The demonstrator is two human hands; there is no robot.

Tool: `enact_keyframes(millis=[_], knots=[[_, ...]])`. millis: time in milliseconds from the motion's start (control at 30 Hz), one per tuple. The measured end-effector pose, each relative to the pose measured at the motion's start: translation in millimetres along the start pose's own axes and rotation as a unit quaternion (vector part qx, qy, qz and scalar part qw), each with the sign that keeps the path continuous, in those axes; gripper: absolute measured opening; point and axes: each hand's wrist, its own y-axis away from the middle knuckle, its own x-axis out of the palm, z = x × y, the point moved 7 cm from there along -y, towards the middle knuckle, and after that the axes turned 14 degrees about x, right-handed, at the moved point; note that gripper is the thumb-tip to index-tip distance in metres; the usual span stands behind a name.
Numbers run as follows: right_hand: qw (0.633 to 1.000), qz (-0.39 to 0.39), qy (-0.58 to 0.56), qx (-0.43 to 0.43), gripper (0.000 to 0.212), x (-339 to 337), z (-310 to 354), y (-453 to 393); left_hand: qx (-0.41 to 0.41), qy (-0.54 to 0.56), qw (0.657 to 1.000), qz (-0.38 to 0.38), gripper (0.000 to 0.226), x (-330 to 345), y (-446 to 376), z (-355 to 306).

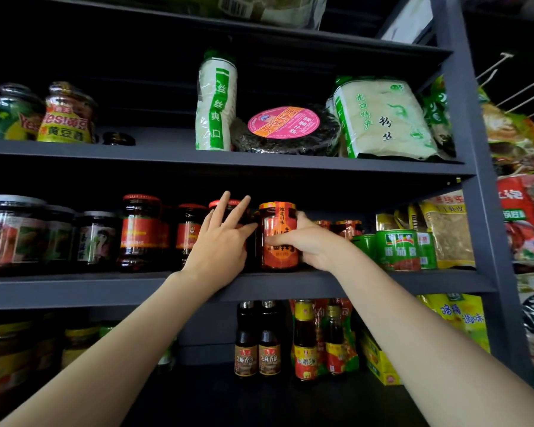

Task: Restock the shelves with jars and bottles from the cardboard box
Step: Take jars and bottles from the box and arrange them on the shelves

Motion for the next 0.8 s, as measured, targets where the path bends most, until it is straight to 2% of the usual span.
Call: enact_keyframes(millis=[167, 300, 400, 467, 533, 667, 800], knots=[[1.000, -0.022, 0.013, -0.007, 0.098, 3, 1, -1, -0.003, 0.079, 0.996, -0.043, 0.074, -2, -1, 2], [0.999, -0.034, 0.036, -0.009, 0.100, 9, 4, 3, -0.010, 0.100, 0.993, -0.060, 0.078, -5, 2, 2], [1.000, -0.017, 0.022, 0.005, 0.102, 11, 3, 6, -0.084, 0.097, 0.991, -0.029, 0.088, 2, 5, 12], [0.999, 0.015, -0.016, 0.026, 0.106, 8, 0, 8, -0.171, 0.175, 0.970, 0.002, 0.099, 6, 10, 23], [0.998, 0.040, -0.013, 0.044, 0.109, 4, -2, 10, -0.205, 0.314, 0.927, -0.001, 0.104, 9, 14, 28], [0.997, 0.058, 0.033, 0.044, 0.069, 5, -3, 11, -0.192, 0.362, 0.912, -0.026, 0.102, 3, 15, 27], [0.998, 0.044, 0.023, 0.038, 0.065, 6, 0, 11, -0.193, 0.366, 0.910, -0.030, 0.103, 4, 14, 27]])
